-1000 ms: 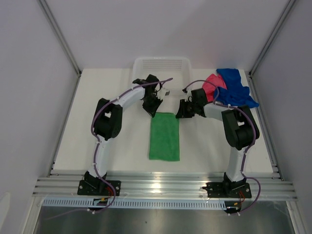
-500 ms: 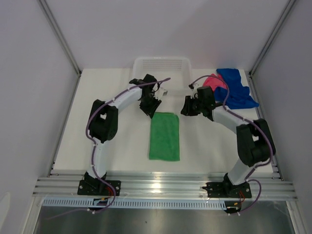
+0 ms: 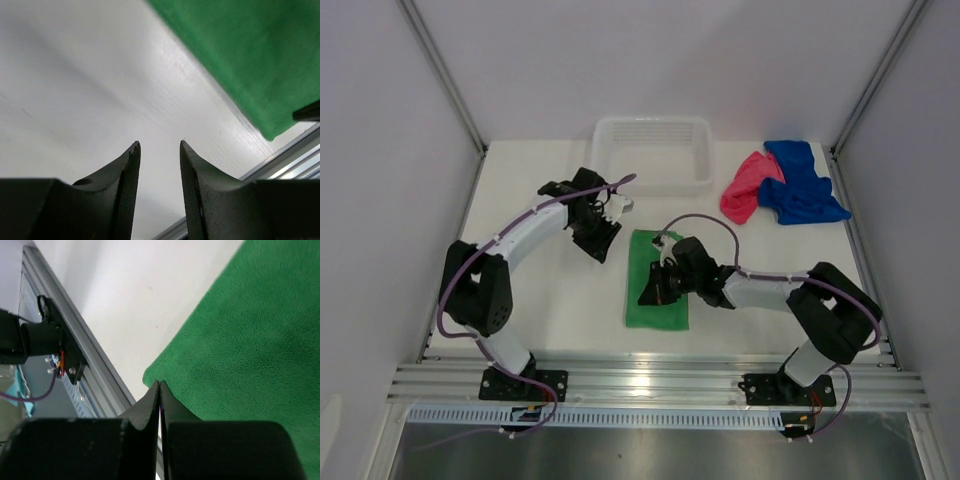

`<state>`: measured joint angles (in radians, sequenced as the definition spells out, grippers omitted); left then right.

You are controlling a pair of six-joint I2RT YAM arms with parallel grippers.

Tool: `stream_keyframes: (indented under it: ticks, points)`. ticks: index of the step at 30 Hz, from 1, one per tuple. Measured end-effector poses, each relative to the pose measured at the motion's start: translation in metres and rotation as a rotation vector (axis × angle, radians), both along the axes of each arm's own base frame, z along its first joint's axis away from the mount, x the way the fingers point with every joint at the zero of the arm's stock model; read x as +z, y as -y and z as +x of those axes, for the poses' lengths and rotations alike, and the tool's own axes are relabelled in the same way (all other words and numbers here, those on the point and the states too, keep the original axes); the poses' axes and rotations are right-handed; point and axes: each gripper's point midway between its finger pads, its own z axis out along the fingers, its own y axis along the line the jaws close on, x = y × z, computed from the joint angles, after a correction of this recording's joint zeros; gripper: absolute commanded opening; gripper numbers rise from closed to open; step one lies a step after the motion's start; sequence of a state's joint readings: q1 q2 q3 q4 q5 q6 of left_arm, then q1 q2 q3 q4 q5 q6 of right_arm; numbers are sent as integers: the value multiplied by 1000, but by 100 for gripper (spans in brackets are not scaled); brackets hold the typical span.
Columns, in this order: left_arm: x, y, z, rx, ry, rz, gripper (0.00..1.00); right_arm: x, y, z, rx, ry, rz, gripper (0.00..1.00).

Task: Roll the towels
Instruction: Fold the towel

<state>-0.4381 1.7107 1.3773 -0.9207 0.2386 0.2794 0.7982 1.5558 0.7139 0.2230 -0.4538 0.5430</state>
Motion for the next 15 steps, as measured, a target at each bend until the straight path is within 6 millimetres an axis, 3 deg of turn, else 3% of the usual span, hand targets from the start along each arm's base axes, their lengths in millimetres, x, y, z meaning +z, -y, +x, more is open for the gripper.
stream_keyframes:
  ticks: [3, 7, 11, 15]
  points:
    - [-4, -19, -9, 36, -23, 11, 41, -21, -9, -4, -40, -95, -49, 0]
    - [11, -32, -8, 70, 24, -7, 41, -39, -6, -11, -91, -155, -152, 0]
    - [28, -36, -4, 85, 80, -32, 40, -42, -14, -21, -70, -166, -232, 0]
    - [30, -34, -4, 81, 84, -45, 40, -55, -23, -28, -37, -155, -337, 0]
